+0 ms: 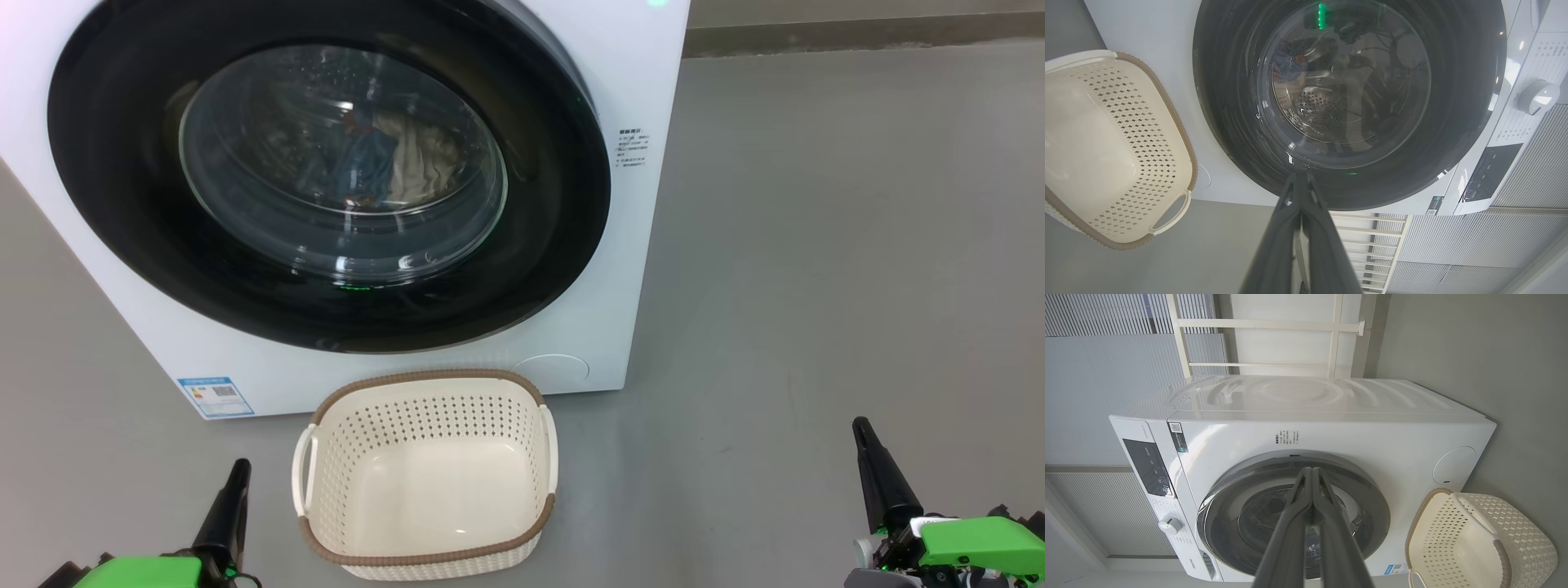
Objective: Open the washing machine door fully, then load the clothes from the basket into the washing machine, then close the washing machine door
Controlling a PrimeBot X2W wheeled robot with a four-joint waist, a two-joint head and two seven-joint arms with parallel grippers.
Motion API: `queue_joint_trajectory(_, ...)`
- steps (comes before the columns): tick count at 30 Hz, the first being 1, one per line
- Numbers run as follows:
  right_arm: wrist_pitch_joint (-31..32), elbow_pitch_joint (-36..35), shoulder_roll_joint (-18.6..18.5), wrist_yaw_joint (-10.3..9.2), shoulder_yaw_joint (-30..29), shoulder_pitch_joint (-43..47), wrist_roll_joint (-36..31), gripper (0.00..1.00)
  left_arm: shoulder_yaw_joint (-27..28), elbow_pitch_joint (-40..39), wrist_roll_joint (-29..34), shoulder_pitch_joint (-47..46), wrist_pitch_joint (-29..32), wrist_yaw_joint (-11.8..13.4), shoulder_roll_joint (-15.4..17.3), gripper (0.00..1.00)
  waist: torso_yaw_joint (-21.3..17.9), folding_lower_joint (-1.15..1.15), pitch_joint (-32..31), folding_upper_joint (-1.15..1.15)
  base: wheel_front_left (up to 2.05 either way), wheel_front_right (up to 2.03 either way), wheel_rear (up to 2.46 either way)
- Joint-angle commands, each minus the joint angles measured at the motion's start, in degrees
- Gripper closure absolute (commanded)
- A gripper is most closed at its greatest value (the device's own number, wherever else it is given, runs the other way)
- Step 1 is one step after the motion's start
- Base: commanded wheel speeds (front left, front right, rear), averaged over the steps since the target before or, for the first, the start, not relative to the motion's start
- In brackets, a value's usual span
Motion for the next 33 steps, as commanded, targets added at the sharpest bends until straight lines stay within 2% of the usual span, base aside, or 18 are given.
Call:
queue_joint_trajectory(1,0.17,-1.44,-0.23,0.10,1.30,-2.28,0.24,1.00,1.97,-1.14,-0.43,-2.37,0.15,-0.58,1.25,1.00,0.00,0.00,0.00,0.00,0.00,0.00,0.00)
queue_joint_trajectory(33,0.17,-1.44,-0.23,0.10,1.30,-2.27,0.24,1.00,1.97,-1.14,-0.43,-2.37,0.15,-0.58,1.25,1.00,0.00,0.00,0.00,0.00,0.00,0.00,0.00)
